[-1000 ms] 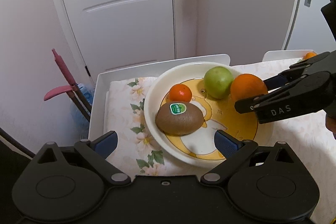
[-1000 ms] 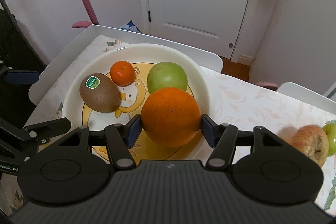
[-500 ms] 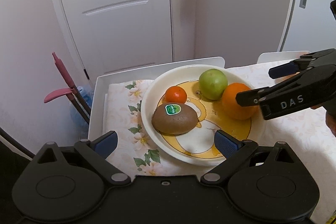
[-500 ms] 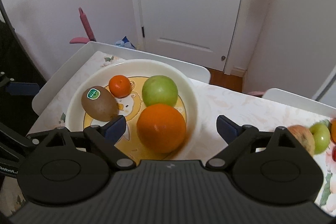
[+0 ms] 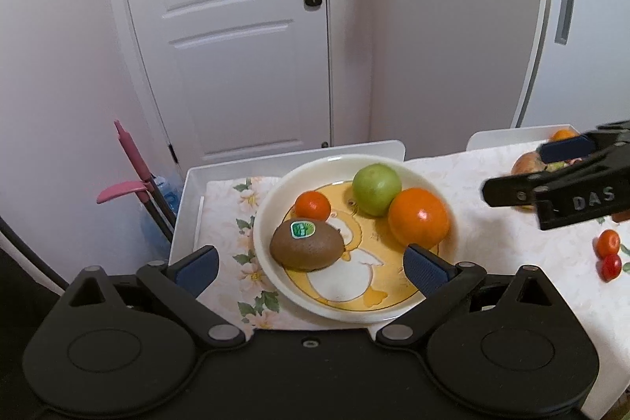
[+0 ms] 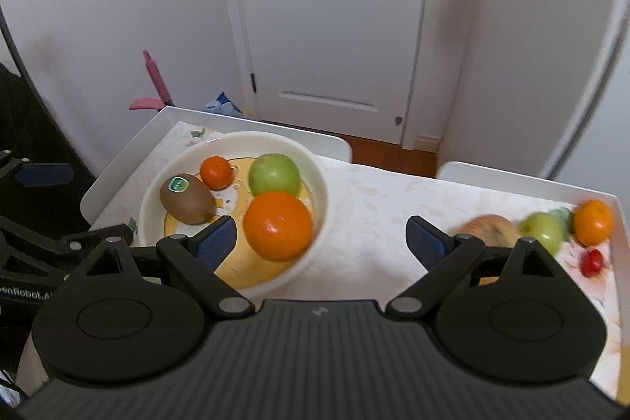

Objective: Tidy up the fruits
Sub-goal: 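Grasp the red apple with the left gripper while the right gripper approaches the tangerine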

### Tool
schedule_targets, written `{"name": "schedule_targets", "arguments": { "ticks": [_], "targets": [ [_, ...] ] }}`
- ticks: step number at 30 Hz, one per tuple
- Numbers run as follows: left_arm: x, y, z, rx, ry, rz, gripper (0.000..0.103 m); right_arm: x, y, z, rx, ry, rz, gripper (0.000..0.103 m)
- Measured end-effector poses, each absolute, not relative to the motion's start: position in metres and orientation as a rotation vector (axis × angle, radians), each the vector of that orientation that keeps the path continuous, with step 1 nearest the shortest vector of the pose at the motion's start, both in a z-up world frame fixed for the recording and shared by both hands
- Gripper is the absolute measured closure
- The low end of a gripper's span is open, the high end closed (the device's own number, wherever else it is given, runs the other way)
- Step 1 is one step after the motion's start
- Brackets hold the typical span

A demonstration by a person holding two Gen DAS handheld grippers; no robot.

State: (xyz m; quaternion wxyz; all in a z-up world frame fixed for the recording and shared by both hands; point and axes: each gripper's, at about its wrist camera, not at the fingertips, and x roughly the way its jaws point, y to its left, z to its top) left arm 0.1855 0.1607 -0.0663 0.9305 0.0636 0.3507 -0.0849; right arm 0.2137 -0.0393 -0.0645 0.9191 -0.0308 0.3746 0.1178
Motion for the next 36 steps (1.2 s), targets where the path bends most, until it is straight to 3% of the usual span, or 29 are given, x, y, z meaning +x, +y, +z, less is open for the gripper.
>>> {"name": "schedule_targets", "arguments": {
  "ticks": [22, 36],
  "targets": [
    [0.183, 0.055, -0.028, 0.166, 0.648, -0.408, 0.0, 0.136, -0.173, -0.049, 0.088, 0.825, -0.094, 0.0],
    [0.248, -0.029, -0.063, 0.284, 0.697, -0.636, 0.001, 0.138, -0.212, -0.096, 0.236, 0.897, -0.276, 0.0]
  ]
}}
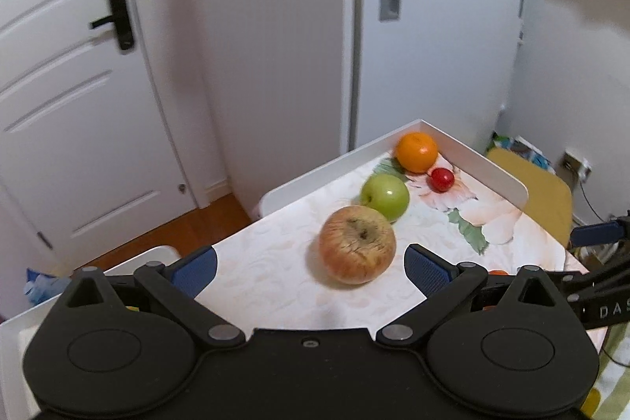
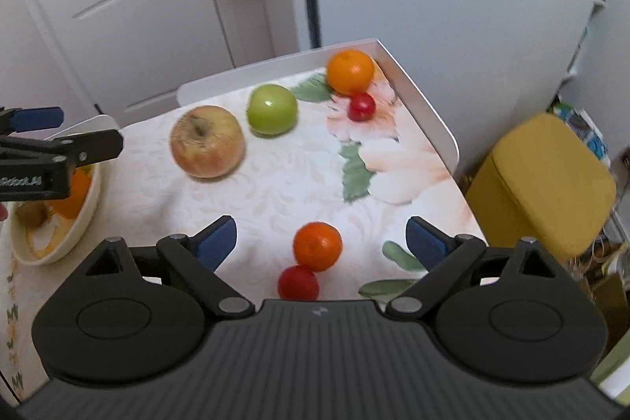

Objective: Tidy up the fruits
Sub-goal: 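Grasp the red apple with the left gripper while the right gripper approaches the tangerine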

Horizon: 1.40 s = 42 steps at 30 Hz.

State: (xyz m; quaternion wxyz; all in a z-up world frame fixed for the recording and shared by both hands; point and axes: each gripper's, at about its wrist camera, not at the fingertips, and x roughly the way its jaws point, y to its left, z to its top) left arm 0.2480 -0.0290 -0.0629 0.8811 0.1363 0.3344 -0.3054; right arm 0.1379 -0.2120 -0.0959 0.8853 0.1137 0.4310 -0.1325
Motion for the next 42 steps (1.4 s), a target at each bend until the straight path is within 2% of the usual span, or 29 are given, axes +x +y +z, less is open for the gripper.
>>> {"name": "schedule_targets", "arguments": {
  "ticks": [4, 5, 12, 16, 18, 25, 42],
  "targets": [
    [0.264, -0.05, -0.079, 0.314, 0.723, -0.69, 0.002, 0.143, -0.213, -0.11, 0.274, 0.919, -0.318, 0.001],
    [0.268, -0.056, -0.083, 0.326, 0.729, -0.702, 0.002, 0.144, -0.213, -0.115, 0.286, 0.929, -0.325, 0.005],
    [0.284, -0.086, -0.11, 0.392, 0.75, -0.773, 0.005, 0.154, -0.21, -0.136, 0.32, 0.952, -0.355, 0.007],
    [0.291, -0.097, -0.125, 0.417, 0.775, -0.789, 0.007, 0.16, -0.208, -0.145, 0.325, 0.969, -0.359, 0.017],
    [0.293, -0.1, -0.131, 0.428, 0.777, -0.789, 0.008, 0.163, -0.208, -0.149, 0.329, 0.971, -0.362, 0.018],
    [0.3, -0.107, -0.146, 0.449, 0.798, -0.782, 0.025, 0.169, -0.205, -0.153, 0.322, 0.981, -0.373, 0.024],
    [0.289, -0.097, -0.146, 0.472, 0.783, -0.786, 0.026, 0.169, -0.205, -0.155, 0.305, 0.982, -0.38, 0.037]
  ]
}}
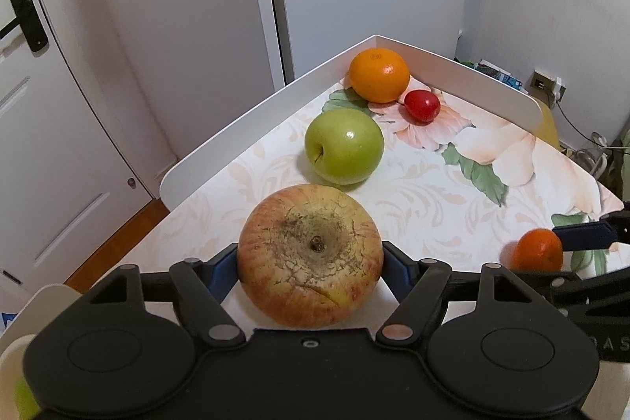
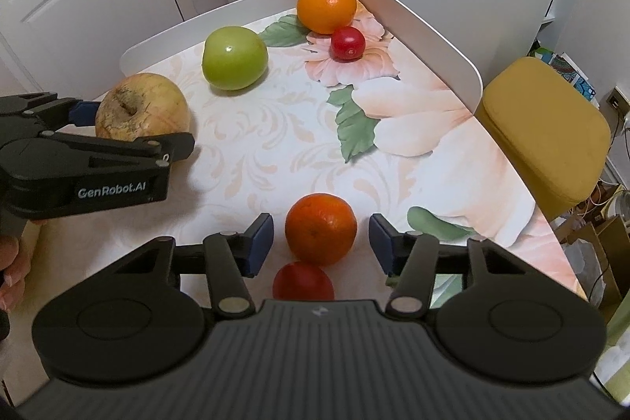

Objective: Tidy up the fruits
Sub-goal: 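Grasp the red apple with the left gripper while the right gripper approaches the tangerine, then grasp the tangerine with the right gripper while the left gripper lowers the apple into the bowl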

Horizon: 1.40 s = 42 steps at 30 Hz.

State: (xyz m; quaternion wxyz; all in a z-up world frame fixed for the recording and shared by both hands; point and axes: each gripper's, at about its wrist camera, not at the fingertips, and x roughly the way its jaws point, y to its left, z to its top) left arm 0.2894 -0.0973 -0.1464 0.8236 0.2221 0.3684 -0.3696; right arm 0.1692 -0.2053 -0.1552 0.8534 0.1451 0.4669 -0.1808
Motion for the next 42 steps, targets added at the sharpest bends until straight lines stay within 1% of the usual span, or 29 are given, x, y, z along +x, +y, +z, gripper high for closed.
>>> {"name": "schedule_targets", "arguments": {
  "ticks": [1, 3, 4, 12, 24, 42],
  "targets": [
    [0.288, -0.097, -0.146, 0.474, 0.784, -0.784, 0.026, 0.169, -0.205, -0.156, 0.304, 0.982, -0.379, 0.039],
    [0.285, -0.094, -0.146, 0.473, 0.783, -0.781, 0.026, 0.169, -0.206, -0.156, 0.305, 0.981, -0.37, 0.049],
    [0.283, -0.093, -0.146, 0.47, 0.781, -0.778, 0.026, 0.168, -0.206, -0.156, 0.306, 0.978, -0.367, 0.05],
    [0.269, -0.084, -0.134, 0.438, 0.759, -0.748, 0.026, 0.163, -0.206, -0.147, 0.284, 0.95, -0.336, 0.05],
    [0.23, -0.057, -0.104, 0.342, 0.743, -0.629, 0.026, 0.15, -0.197, -0.118, 0.224, 0.898, -0.237, 0.05],
    [0.188, 0.022, -0.068, 0.175, 0.727, -0.33, 0.026, 0.165, -0.138, -0.084, 0.075, 0.843, 0.048, 0.05]
  ]
}}
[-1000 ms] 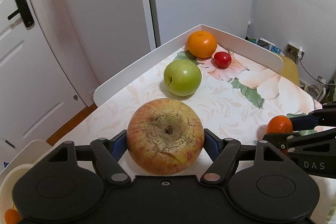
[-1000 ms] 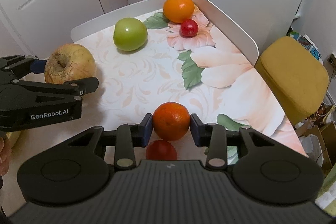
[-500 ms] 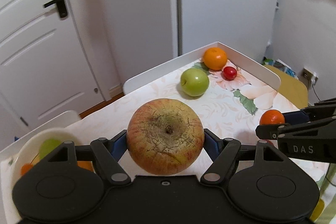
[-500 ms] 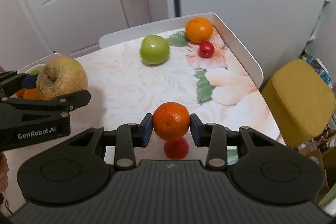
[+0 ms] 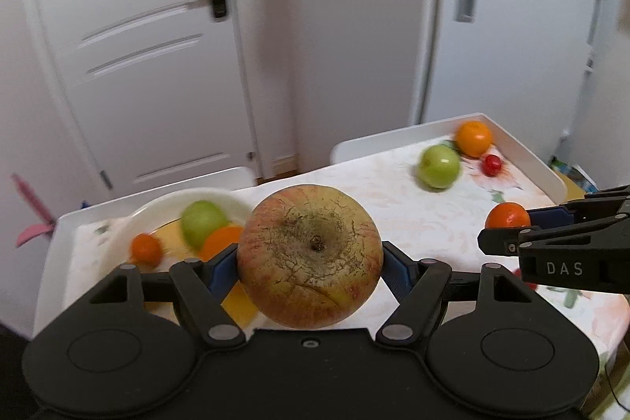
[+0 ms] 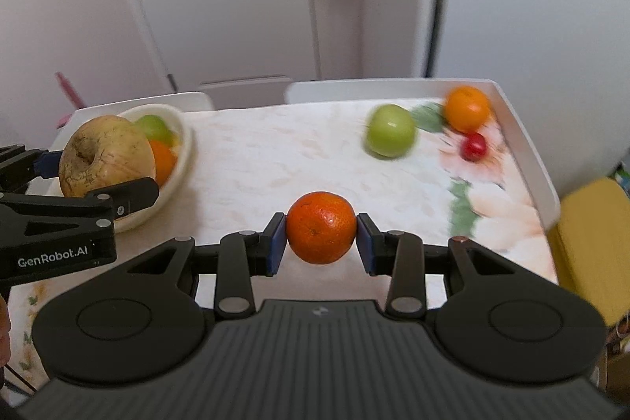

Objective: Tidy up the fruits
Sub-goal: 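Grasp the tangerine with the right gripper while the left gripper lowers the apple into the bowl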

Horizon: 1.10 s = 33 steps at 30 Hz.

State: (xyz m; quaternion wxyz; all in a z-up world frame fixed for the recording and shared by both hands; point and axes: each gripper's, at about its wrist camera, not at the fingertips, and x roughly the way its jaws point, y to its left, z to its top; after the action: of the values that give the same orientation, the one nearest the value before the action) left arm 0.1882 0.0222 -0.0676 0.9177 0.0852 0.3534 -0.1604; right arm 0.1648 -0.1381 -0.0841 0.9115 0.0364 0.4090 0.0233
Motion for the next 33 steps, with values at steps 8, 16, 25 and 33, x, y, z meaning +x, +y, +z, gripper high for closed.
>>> {"name": "schedule_targets", "arguments": {
  "ticks": [8, 16, 25, 33],
  "targets": [
    [0.19, 0.066, -0.067, 0.141, 0.74, -0.193, 0.026, 0.186, -0.095, -0.081, 0.024, 0.83, 0.176, 0.05],
    [0.205, 0.098, -0.086, 0.116, 0.79, -0.136, 0.026, 0.209, -0.064, -0.086, -0.002, 0.832, 0.232, 0.05],
    [0.225, 0.106, -0.114, 0.14, 0.85, -0.17, 0.025, 0.233, -0.047, -0.099, -0.009, 0.855, 0.234, 0.05],
    [0.223, 0.104, -0.117, 0.156, 0.827, -0.182, 0.013, 0.244, -0.042, -0.098, -0.018, 0.851, 0.235, 0.05]
  ]
}}
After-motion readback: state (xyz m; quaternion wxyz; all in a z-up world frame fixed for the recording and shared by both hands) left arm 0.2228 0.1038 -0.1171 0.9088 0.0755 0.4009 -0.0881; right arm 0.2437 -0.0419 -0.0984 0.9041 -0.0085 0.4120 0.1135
